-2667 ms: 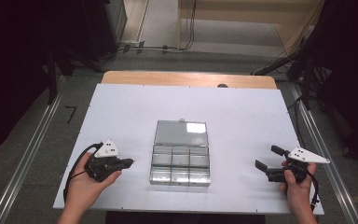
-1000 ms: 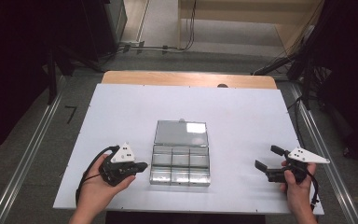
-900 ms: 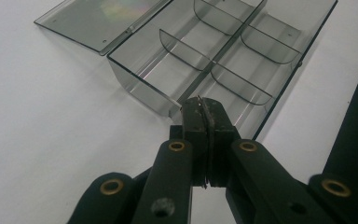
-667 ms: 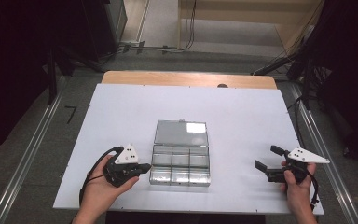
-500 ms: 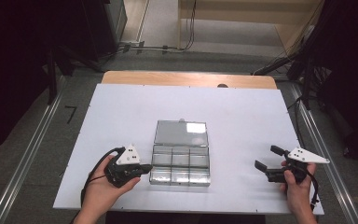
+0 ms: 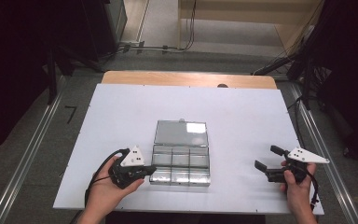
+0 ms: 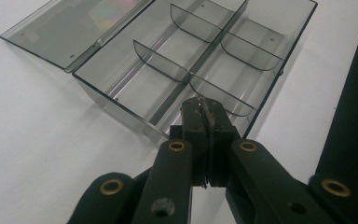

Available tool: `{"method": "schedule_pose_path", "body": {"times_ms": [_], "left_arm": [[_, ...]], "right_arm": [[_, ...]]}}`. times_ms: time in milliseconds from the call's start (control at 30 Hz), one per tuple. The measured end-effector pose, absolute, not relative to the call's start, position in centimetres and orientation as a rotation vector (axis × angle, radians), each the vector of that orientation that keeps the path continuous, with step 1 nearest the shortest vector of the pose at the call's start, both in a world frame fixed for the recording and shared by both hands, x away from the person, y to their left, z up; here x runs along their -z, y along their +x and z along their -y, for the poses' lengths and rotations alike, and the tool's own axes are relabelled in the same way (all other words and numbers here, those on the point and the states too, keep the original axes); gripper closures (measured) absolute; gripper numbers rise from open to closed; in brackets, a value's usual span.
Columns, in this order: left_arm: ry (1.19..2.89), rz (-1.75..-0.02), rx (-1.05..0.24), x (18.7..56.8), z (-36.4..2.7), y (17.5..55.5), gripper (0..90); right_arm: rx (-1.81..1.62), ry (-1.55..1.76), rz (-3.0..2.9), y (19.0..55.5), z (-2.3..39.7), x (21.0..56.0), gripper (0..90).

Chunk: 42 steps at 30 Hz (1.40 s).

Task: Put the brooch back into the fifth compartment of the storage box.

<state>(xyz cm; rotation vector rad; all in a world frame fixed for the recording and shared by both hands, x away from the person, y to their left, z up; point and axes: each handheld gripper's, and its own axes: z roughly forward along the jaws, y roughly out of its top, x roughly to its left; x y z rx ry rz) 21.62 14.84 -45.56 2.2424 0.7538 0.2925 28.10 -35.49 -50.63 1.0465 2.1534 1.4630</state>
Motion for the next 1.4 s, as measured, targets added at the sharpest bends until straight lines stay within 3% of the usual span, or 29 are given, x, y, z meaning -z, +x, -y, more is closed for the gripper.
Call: {"method": "schedule_pose_path", "body": {"times_ms": [1400], "left_arm": [[2.201, -0.701, -0.268, 46.9, -11.0, 22.0, 89.3]], "right_arm": [[-1.454, 1.036, -2.162, 28.1, 35.3, 50.6, 0.0]]}}
